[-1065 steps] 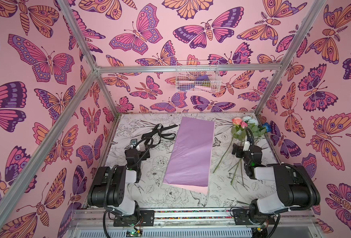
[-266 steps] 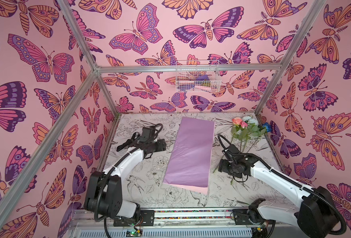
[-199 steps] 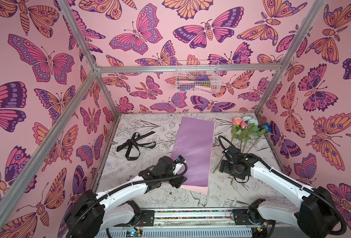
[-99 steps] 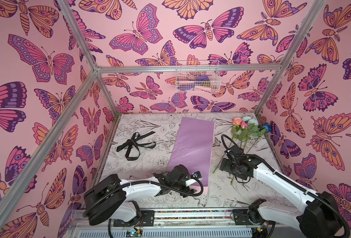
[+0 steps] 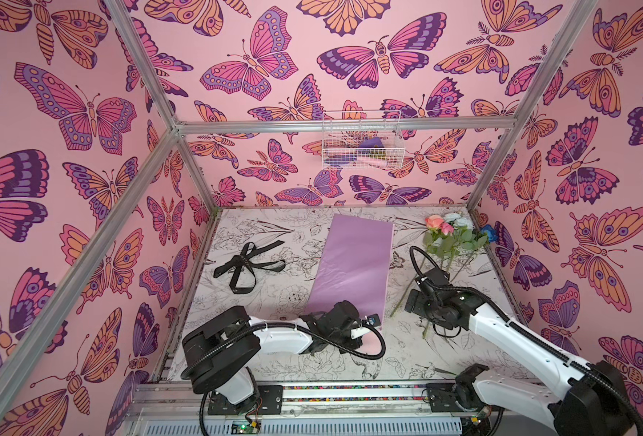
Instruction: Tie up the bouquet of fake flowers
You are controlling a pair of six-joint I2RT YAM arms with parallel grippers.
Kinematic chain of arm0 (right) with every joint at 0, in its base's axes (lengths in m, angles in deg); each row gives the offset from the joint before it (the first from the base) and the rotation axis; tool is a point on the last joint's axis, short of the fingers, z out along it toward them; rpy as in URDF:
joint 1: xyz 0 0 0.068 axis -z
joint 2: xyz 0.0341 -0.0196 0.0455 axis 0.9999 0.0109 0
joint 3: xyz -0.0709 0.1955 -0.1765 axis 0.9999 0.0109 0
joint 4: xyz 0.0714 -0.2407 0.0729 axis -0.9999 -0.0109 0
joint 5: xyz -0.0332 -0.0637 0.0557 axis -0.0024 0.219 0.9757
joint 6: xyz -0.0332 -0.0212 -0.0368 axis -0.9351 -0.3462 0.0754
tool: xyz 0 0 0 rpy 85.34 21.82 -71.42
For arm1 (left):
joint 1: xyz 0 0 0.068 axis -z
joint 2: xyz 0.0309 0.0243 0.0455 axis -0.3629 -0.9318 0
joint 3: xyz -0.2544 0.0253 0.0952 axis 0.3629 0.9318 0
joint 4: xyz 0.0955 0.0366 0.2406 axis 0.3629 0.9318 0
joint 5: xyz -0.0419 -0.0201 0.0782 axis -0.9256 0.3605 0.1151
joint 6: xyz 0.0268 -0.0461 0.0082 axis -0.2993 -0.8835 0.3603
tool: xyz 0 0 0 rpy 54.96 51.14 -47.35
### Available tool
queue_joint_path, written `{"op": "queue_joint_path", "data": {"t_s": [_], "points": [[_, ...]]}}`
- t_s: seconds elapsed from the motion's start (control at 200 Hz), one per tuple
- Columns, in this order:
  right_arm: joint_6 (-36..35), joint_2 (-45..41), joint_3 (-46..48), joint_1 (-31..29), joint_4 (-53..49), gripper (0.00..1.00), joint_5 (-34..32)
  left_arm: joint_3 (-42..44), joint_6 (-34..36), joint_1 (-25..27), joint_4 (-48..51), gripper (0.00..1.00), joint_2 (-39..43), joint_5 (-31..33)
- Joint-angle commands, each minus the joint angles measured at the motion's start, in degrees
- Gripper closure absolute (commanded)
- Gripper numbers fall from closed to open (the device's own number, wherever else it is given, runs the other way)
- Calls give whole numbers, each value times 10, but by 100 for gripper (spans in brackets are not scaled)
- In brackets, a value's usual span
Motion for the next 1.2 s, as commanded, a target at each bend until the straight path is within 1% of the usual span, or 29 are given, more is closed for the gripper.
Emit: {"op": "queue_joint_path", "data": {"t_s": [0.0,0.08,0.18,0.26,0.335,0.35,0.431,0.496,0.571,0.666,0.711,0.791,0.826,0.916,1.056,1.146,1.196], "points": [[-31,-7,-5,1,24,1,9,-8,-25,2,-10,100,20,55],[-45,-4,-6,-14,41,1,14,-10,-57,2,-4,100,52,120],[-57,7,-14,-39,65,1,13,-6,-120,1,-2,100,105,195],[-69,19,-23,-54,86,1,20,2,-169,-5,-6,100,142,238],[-78,31,-31,-68,104,0,22,11,-237,-24,-5,100,162,272],[-79,32,-32,-69,106,0,22,13,-253,-29,-4,100,185,276],[-84,44,-38,-80,125,1,29,33,-340,-70,-9,100,219,266],[-90,53,-41,-90,142,2,33,58,-401,-108,-32,100,245,238],[-97,66,-43,-103,162,5,39,86,-448,-142,-60,100,270,213],[-104,92,-48,-117,180,10,52,105,-493,-165,-65,100,290,215],[-106,106,-54,-122,187,13,58,111,-505,-172,-66,100,296,219],[-112,142,-69,-133,204,25,81,122,-529,-180,-70,100,300,227],[-115,159,-77,-137,210,29,90,127,-543,-184,-72,100,302,228],[-125,202,-101,-150,221,34,96,139,-564,-197,-83,100,303,219],[-137,264,-132,-159,235,38,105,154,-595,-221,-93,100,310,201],[-141,309,-149,-161,243,45,117,161,-604,-235,-99,100,318,189],[-145,328,-160,-161,243,47,118,163,-606,-242,-99,100,322,183]]}}
